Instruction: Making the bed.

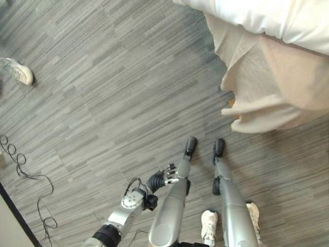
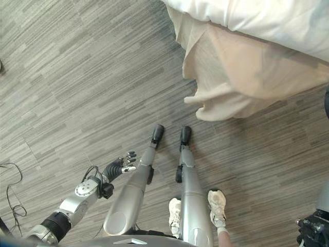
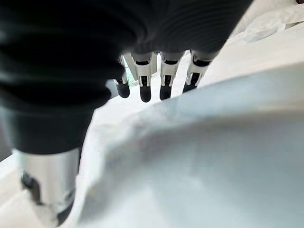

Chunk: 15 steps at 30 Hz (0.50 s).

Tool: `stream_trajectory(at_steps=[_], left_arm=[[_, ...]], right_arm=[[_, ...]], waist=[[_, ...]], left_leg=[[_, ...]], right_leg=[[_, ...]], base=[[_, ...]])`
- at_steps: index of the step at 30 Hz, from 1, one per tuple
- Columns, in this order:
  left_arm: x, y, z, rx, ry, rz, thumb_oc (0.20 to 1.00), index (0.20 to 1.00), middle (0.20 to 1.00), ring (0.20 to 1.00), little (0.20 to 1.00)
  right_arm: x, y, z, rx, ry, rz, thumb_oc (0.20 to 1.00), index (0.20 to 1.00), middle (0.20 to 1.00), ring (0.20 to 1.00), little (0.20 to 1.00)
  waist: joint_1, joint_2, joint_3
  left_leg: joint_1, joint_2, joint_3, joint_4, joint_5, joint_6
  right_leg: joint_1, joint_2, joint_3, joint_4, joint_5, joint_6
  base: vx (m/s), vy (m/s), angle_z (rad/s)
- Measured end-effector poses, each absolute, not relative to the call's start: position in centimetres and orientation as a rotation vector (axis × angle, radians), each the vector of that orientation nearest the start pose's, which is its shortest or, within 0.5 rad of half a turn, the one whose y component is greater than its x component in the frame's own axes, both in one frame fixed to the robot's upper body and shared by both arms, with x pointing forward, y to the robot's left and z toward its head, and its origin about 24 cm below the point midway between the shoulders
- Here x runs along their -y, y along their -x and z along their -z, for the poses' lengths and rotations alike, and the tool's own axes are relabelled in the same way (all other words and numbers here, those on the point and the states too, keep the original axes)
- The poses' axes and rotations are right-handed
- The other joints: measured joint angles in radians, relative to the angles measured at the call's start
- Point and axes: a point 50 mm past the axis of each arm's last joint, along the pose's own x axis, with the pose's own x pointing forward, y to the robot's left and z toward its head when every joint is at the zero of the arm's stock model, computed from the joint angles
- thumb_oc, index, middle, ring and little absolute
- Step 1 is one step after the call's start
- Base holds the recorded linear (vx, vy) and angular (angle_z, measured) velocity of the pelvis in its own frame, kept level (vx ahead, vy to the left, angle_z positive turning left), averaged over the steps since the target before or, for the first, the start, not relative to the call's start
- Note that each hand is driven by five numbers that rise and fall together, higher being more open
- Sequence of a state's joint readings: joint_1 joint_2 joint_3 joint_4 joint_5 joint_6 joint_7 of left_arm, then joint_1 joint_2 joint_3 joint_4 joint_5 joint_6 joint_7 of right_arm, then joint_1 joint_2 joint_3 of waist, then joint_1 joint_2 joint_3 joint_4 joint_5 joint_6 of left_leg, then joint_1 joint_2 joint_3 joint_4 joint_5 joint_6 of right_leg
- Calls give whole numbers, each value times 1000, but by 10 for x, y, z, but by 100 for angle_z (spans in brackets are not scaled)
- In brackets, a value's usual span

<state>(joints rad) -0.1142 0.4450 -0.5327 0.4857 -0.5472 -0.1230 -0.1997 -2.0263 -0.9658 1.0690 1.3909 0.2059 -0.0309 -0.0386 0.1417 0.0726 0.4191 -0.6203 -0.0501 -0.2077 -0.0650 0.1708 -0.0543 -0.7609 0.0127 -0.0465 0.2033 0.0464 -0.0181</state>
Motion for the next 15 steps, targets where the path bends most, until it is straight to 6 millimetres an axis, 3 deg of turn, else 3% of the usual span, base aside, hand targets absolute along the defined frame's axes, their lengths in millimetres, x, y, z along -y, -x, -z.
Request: stream_trajectory(at_steps=[1, 15], left_arm=[[-158, -231, 48, -437, 12, 460, 1000, 1000, 1000, 1000, 1000], [-165, -234, 45, -414, 25, 398, 1000, 1000, 1000, 1000, 1000]], right_arm=[[312, -312, -490, 421, 1001, 708, 200, 200, 200, 200, 200], [315, -309, -493, 397, 991, 734, 200, 200, 200, 200, 200]], waist=[[1, 0, 0], [5, 0, 0]], left_leg=[[-1, -7, -1, 0, 5, 0], [-50, -16, -2, 17, 11, 0]], right_leg=[[-22, -9, 1, 46, -19, 1], [-100, -18, 1, 125, -35, -6]], base=[[-16, 2, 11], [-27, -1, 3]])
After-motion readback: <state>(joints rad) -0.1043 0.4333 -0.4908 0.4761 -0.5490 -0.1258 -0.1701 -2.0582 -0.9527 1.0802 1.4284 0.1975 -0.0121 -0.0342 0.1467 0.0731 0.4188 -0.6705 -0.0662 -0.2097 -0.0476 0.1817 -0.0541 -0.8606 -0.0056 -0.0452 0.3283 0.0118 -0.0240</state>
